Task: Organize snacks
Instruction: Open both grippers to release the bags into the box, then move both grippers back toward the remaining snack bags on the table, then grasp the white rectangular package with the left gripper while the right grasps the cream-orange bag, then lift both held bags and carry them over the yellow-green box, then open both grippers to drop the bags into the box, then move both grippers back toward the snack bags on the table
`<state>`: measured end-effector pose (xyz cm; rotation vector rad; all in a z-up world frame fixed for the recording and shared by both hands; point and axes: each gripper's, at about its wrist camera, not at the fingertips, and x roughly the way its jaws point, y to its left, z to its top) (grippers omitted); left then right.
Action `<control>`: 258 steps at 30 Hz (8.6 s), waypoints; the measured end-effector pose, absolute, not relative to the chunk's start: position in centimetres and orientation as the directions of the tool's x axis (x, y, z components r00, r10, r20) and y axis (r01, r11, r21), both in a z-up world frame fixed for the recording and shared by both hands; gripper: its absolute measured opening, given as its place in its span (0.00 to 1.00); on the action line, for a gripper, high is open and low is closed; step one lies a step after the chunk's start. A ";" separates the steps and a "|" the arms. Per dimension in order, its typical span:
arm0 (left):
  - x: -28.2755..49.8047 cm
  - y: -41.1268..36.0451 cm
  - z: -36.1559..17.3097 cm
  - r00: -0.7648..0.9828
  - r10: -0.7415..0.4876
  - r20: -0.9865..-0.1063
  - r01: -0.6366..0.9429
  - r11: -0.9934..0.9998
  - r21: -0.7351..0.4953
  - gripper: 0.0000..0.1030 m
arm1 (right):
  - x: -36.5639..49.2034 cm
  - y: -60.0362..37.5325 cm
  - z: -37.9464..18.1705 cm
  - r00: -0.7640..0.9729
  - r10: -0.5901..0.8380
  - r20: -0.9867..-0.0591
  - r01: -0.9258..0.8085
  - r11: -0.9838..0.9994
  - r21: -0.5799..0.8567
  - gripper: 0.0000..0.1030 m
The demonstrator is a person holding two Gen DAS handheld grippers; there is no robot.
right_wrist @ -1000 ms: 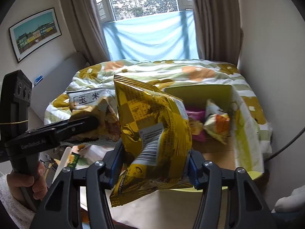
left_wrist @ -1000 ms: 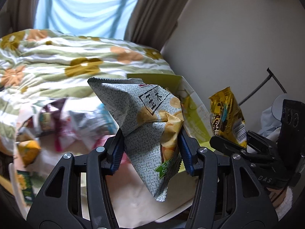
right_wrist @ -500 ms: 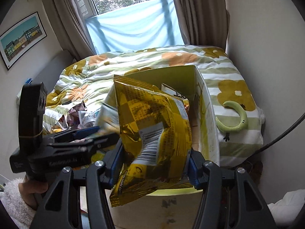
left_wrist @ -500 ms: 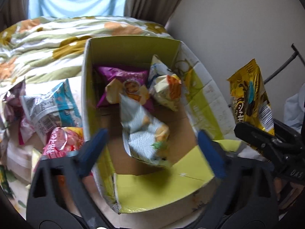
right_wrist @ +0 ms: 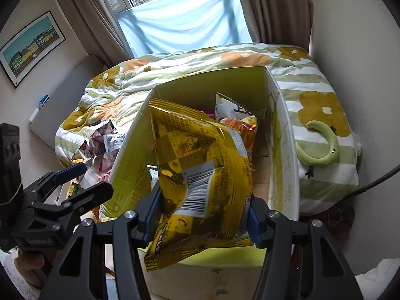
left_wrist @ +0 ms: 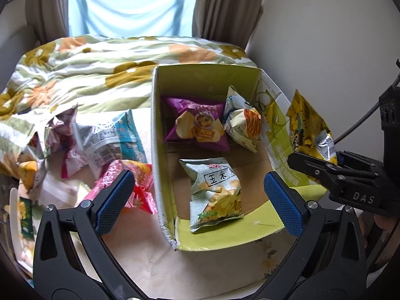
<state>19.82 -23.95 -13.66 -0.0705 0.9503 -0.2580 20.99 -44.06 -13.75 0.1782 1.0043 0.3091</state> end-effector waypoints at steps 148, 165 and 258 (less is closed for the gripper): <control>15.8 6.8 -23.8 0.356 -0.198 -0.913 0.224 0.967 -0.122 0.72 | 16.6 -13.5 -24.8 0.331 0.346 -0.878 0.031 0.926 0.377 0.58; 17.0 -2.0 -11.3 0.486 -0.320 -0.813 0.367 0.919 -0.142 0.72 | 11.2 -23.7 -12.6 0.542 0.236 -0.806 0.046 0.950 0.308 0.58; 15.4 -8.7 -9.3 0.615 -0.037 -0.787 0.018 0.999 -0.033 0.98 | 18.0 -32.6 -7.8 0.607 0.368 -0.705 -0.306 0.926 0.220 0.96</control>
